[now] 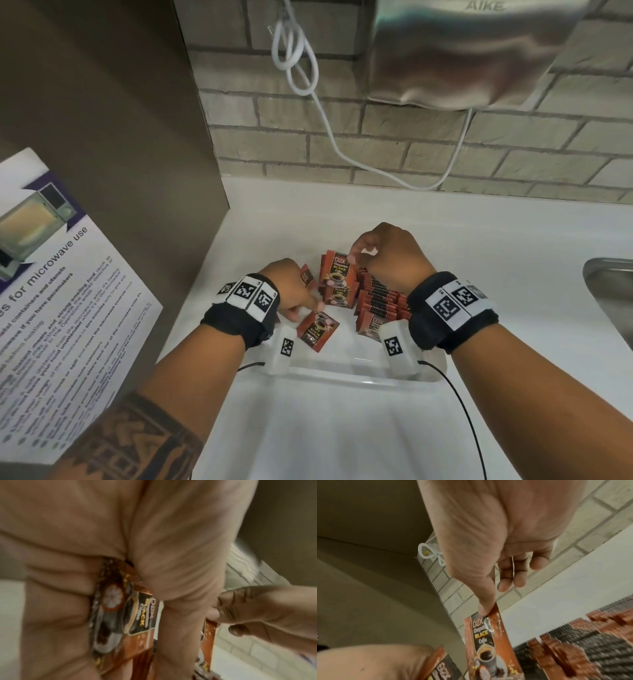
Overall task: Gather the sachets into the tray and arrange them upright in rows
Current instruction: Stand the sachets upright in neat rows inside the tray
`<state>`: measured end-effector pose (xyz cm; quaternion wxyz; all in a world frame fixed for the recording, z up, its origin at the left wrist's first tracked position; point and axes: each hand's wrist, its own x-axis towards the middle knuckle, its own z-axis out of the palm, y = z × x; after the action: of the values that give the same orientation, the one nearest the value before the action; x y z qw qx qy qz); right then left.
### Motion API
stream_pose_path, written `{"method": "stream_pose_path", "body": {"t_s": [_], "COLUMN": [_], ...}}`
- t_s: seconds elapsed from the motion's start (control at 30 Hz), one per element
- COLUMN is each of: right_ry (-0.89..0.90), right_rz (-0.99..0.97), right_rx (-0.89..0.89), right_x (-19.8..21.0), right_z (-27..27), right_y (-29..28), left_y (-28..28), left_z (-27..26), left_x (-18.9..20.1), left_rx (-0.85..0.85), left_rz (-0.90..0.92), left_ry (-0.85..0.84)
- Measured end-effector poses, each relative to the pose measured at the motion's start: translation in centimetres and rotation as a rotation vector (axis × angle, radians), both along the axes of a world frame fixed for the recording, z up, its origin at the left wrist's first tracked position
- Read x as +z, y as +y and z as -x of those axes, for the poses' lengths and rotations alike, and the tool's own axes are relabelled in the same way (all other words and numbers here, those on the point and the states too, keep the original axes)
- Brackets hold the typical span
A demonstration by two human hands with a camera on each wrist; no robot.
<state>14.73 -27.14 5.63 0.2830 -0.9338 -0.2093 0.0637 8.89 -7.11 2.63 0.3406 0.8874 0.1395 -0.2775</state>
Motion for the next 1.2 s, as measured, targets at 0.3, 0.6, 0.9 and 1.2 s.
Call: {"method": "stream_pose_path", "body": {"t_s": [0.3, 0.6, 0.9, 1.2], "right_ry": [0.065, 0.064, 0.061, 0.043], "right_rz": [0.117, 0.276, 0.271, 0.188], "right_rx": [-0.057, -0.029, -0.019, -0.063], "right_x": [-4.3, -4.9, -4.9, -4.3], "right_z": [-0.4, -0.5, -0.4, -0.5], "right_y": [1.1, 1.5, 1.3, 0.9], "left_y": [-2.8, -4.5, -4.5, -4.4], "left_z": [-0.6, -0.9, -1.1, -1.0], "left_x": [-0.9, -2.0, -2.1, -2.3], "left_rx": [-0.232, -0.331, -0.307, -0.237], "left_rz": [-0.104, -0.143, -0.114, -0.081], "left_ry": [0.095, 0.1, 0.099, 0.122]}}
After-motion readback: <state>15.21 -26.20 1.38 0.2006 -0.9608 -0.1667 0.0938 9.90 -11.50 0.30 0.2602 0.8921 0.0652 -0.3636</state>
